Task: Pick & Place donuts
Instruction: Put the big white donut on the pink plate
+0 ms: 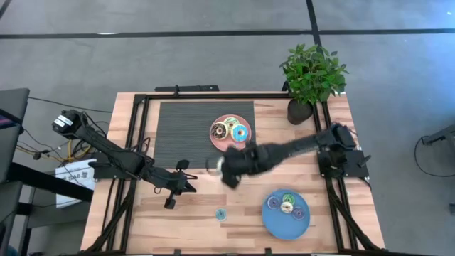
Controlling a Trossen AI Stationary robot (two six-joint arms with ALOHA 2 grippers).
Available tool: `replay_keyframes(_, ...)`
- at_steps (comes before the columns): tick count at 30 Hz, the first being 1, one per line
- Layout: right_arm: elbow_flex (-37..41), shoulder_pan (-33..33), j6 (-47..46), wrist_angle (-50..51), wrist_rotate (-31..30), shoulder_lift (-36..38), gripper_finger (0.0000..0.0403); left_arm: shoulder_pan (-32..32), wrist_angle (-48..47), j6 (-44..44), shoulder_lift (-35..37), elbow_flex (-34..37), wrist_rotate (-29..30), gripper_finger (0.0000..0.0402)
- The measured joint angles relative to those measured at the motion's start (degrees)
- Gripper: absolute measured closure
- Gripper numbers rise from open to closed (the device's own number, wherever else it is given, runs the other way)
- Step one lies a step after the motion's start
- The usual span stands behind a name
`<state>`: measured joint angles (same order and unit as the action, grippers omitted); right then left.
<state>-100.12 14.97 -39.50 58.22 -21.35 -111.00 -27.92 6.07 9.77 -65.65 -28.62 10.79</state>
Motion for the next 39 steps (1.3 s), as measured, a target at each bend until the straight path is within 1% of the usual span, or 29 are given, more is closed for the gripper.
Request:
replay_keyframes(2, 0.0, -3.4, 2.2, -1.1, -1.8, 0.1, 0.0312, 0.0, 0.5, -0.5, 0.0, 0.0, 0.4, 0.0401)
replay_keyframes(7, 0.1, -10.6, 8.4, -1.9, -3.1, -1.8, 0.0312, 1.1, 1.0, -0.6, 0.0, 0.0, 0.1, 0.0401)
replay_keyframes(10, 0.0, -13.8, 11.9, -2.4, -4.0, -3.7, 0.0312, 2.4, 1.2, -0.7, 0.0, 0.0, 0.5, 0.0401)
replay_keyframes(12, 0.0, -14.9, 15.3, -0.6, -4.9, -4.8, 0.0315, 3.3, 1.2, -0.6, 0.0, 0.0, 0.4, 0.0401)
replay_keyframes(17, 0.1, -16.0, 17.6, -1.1, -6.1, -7.2, 0.0333, 3.7, 0.8, -0.4, 0.0, 0.0, -1.1, 0.0401)
replay_keyframes(23, 0.1, -16.9, 22.9, -2.6, -7.1, -10.2, 0.0336, 4.3, 1.0, -0.5, 0.0, 0.0, 1.5, 0.0401)
replay_keyframes(27, 0.1, -17.4, 23.0, -2.7, -7.1, -11.2, 0.0336, 4.8, 1.0, -0.5, 0.0, 0.0, 1.6, 0.0401)
replay_keyframes(39, 0.0, -17.4, 23.5, -3.0, -7.1, -11.2, 0.0336, 4.8, 0.9, -0.6, 0.0, 0.0, 2.5, 0.0401)
